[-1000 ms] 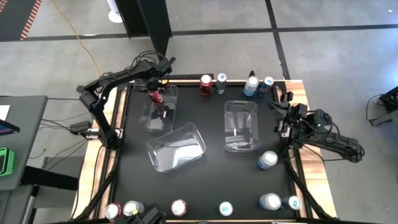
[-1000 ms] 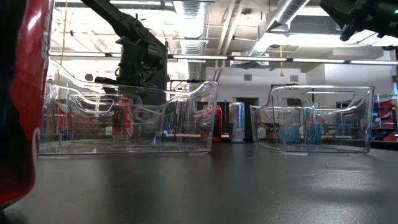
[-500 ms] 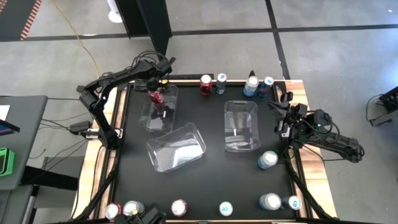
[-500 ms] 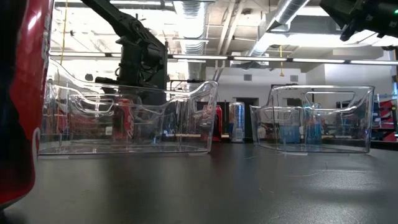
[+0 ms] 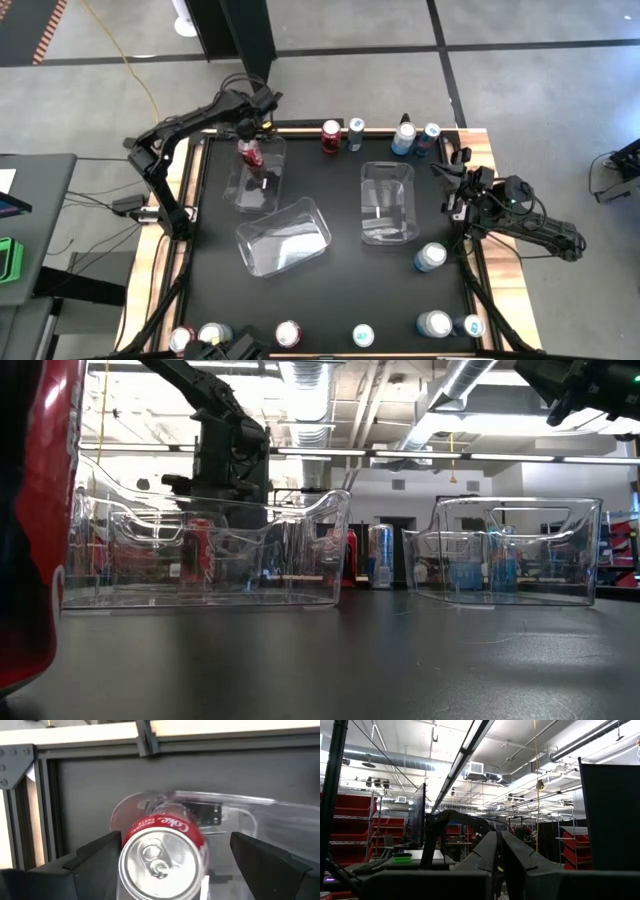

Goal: Sort soda cans
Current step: Put the top left red soda can into the left transparent bin, then put the top red soda can into the left transparent bin

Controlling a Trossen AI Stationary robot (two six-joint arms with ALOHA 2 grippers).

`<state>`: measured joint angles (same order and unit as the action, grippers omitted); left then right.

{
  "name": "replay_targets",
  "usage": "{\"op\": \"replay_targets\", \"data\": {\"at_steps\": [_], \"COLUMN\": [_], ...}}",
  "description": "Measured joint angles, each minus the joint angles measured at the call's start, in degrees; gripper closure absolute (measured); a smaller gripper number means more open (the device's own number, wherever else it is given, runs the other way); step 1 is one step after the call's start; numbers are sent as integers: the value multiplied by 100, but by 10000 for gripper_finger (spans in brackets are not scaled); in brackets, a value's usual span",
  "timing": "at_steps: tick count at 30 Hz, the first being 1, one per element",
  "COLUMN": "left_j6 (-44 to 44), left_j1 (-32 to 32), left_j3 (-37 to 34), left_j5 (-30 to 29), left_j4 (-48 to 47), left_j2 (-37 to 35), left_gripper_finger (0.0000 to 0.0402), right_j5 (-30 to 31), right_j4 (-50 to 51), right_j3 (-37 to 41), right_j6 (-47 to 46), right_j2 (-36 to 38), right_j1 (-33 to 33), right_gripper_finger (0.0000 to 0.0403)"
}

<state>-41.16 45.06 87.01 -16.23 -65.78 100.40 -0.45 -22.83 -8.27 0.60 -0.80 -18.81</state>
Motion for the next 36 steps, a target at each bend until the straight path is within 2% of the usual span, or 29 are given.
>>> {"op": "replay_targets", "data": {"at_steps": [6, 11, 18, 26, 31, 36], "left_j6": [54, 242, 765, 1673, 1803, 2004], "left_j1": [-47, -261, -639, -953, -1012, -1016], "left_j3": [544, 1068, 1598, 1647, 1721, 2499], "left_j5": [4, 23, 290, 722, 940, 1146], "left_j4": [-47, 266, 1333, 2614, 2874, 2536], "left_j2": [0, 0, -2, 14, 380, 1205], "left_gripper_finger": [31, 31, 31, 31, 31, 31], "right_j5": [0, 0, -2, 0, 0, -1], "right_j4": [-2, 0, 0, 0, -38, -187], "right_j3": [-1, 0, 0, 0, 0, 0], "right_j6": [0, 74, 79, 81, 87, 89], "right_j2": [0, 0, 1, 2, 1, 1], "right_j1": [0, 2, 2, 2, 3, 4], "right_gripper_finger": [356, 356, 356, 356, 356, 356]}}
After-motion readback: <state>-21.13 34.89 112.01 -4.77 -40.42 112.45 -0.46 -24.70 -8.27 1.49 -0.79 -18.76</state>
